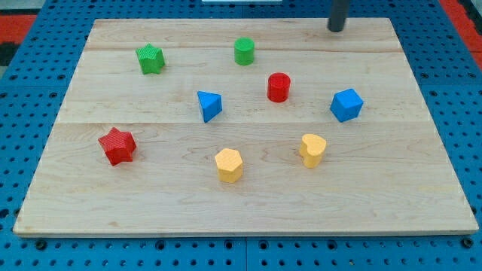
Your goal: Place blue cube parallel right to green circle
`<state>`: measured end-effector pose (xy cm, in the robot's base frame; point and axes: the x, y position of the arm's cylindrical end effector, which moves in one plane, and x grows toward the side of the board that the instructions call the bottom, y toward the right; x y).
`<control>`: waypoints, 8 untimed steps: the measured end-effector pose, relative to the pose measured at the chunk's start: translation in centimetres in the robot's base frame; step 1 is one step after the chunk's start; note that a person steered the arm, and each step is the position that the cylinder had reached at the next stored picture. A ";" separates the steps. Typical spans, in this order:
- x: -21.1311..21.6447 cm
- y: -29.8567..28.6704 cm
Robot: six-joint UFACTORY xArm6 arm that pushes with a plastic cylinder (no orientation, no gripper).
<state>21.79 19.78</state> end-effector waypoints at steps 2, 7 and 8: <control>7.5 4.7; 25.4 -2.5; 24.9 -4.2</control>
<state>46.70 15.60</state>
